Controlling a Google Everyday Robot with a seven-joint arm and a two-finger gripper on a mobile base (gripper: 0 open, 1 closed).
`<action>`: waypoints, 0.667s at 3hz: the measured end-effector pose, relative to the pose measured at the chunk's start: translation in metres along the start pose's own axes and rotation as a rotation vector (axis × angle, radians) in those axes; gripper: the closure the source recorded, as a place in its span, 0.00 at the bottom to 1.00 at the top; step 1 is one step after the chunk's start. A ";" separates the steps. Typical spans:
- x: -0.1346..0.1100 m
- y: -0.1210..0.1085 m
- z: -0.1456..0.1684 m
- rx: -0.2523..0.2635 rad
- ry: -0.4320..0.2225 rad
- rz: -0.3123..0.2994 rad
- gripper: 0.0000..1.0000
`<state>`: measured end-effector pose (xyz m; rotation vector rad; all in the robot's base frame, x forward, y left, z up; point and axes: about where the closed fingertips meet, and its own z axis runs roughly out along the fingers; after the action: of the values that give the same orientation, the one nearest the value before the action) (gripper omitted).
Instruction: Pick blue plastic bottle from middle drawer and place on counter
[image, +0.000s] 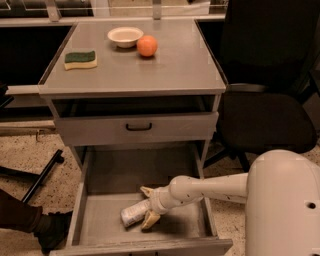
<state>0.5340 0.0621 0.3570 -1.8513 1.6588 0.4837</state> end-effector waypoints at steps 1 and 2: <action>0.000 0.000 0.000 0.000 0.000 0.000 0.42; -0.008 -0.004 -0.005 -0.002 0.002 -0.009 0.65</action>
Offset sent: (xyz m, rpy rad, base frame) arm 0.0086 0.0041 0.0227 -0.0091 -0.0144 0.0136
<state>0.5367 0.0652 0.3661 -1.8611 1.6507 0.4805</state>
